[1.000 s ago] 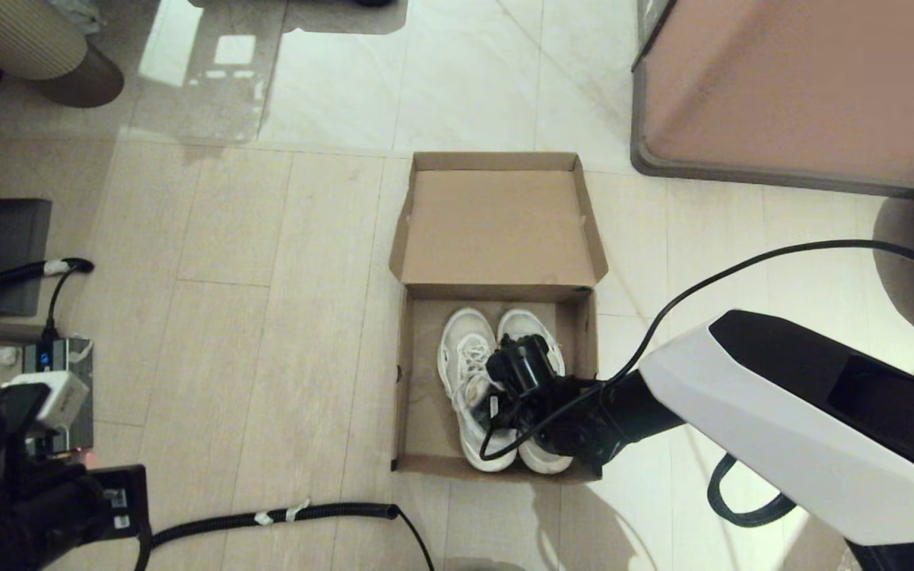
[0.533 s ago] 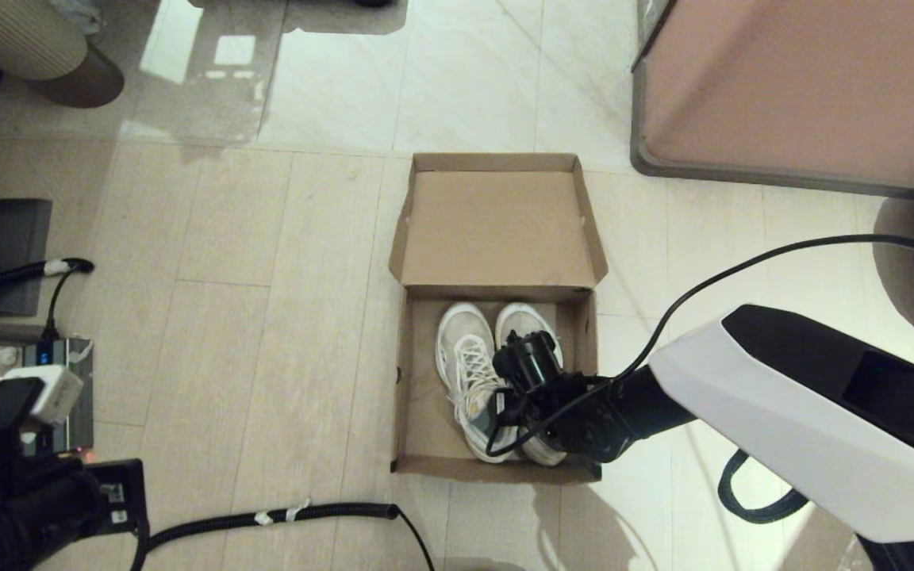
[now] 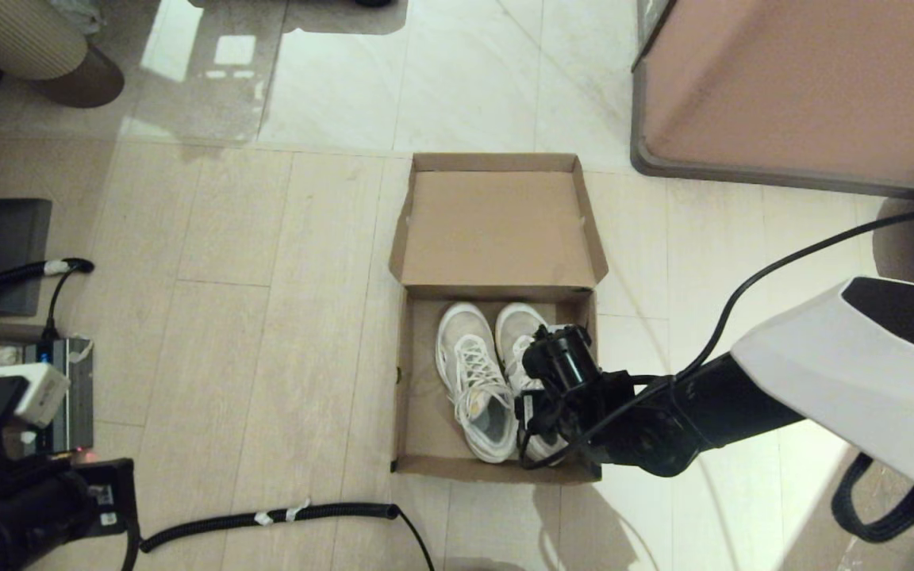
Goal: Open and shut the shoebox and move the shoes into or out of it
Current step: Put the shoes into the shoe box, then close the shoe box
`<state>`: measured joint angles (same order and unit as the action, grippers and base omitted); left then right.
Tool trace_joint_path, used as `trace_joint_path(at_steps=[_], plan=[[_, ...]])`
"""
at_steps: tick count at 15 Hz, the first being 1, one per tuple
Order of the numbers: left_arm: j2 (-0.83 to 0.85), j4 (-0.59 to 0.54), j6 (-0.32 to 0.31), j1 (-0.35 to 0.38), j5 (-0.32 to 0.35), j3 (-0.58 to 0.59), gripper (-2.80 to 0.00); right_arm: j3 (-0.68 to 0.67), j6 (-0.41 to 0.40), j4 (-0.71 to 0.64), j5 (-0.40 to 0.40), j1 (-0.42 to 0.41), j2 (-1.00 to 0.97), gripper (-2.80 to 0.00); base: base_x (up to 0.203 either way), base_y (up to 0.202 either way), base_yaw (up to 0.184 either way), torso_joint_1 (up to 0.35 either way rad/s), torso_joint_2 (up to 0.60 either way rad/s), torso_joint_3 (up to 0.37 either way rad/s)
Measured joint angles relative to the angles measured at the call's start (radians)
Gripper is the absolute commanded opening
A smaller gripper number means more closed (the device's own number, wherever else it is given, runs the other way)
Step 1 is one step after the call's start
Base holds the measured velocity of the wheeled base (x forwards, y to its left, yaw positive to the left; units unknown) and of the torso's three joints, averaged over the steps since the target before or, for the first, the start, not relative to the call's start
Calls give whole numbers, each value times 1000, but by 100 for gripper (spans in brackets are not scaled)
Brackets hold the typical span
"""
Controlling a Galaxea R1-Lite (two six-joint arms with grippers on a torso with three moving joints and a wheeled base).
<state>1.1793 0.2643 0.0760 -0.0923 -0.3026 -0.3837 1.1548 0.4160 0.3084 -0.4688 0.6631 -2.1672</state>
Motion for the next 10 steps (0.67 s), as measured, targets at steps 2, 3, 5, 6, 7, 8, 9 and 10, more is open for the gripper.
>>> trace_joint_path(at_steps=[2, 3, 5, 6, 7, 8, 9, 10], plan=[[-14, -12, 0, 0, 0, -4, -280, -52, -1, 0, -19, 2, 69, -280, 0, 0, 0, 0, 0, 0], [-25, -20, 0, 0, 0, -4, -280, -85, -1, 0, -22, 4, 109, -280, 0, 0, 0, 0, 0, 0], [-46, -31, 2, 0, 1, 3, -280, -160, -10, -1, -25, 5, 194, -280, 0, 0, 0, 0, 0, 0], [-59, -32, 3, 0, 4, 8, -280, -208, -17, 0, -26, 5, 241, -280, 0, 0, 0, 0, 0, 0], [-70, -32, 4, 0, 5, 12, -280, -252, -21, 0, -27, 4, 288, -280, 0, 0, 0, 0, 0, 0], [-80, -34, 4, 0, 5, 16, -280, -297, -24, 0, -27, 0, 334, -280, 0, 0, 0, 0, 0, 0], [-91, -36, 5, 0, 5, 22, -280, -353, -27, 1, -27, -12, 384, -280, 0, 0, 0, 0, 0, 0], [-103, -40, 5, 0, 5, 30, -280, -409, -30, -1, -27, -38, 434, -280, 0, 0, 0, 0, 0, 0]])
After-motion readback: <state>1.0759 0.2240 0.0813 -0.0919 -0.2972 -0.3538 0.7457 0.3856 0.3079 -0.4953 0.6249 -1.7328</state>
